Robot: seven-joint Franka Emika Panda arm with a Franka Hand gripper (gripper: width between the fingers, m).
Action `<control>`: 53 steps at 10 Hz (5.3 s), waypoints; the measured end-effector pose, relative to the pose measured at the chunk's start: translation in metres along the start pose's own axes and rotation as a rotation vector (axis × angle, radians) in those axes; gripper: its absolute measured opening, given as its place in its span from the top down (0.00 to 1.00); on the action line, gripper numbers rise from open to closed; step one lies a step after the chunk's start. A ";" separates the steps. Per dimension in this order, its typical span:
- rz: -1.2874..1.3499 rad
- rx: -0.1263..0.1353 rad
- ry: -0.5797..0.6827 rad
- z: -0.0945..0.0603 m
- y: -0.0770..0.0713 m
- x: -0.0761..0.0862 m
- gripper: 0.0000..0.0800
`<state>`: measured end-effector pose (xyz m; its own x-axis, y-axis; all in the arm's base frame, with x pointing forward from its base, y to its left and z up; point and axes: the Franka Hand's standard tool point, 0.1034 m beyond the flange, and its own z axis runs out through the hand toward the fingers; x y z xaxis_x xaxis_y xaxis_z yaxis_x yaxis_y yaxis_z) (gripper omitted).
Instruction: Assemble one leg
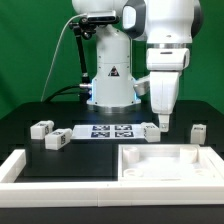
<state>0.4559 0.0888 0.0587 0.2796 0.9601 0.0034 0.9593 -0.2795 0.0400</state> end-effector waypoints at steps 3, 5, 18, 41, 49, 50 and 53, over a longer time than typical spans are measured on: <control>0.366 -0.010 0.030 0.002 -0.016 0.000 0.19; 0.720 0.007 0.054 0.004 -0.040 0.010 0.19; 1.633 0.114 0.047 0.005 -0.065 0.053 0.19; 1.427 0.700 -0.761 0.047 -0.113 0.071 0.19; 1.428 0.700 -0.761 0.047 -0.113 0.071 0.64; 1.413 0.708 -0.757 0.046 -0.111 0.070 0.64; 1.368 0.756 -0.782 0.000 -0.083 0.058 0.64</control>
Offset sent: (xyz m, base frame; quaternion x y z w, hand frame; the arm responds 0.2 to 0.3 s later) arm -0.0436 0.0074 -0.0021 -0.0323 0.0167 0.4207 0.9065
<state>0.3923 0.1680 0.0559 0.5662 -0.1164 -0.8160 -0.2215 -0.9750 -0.0147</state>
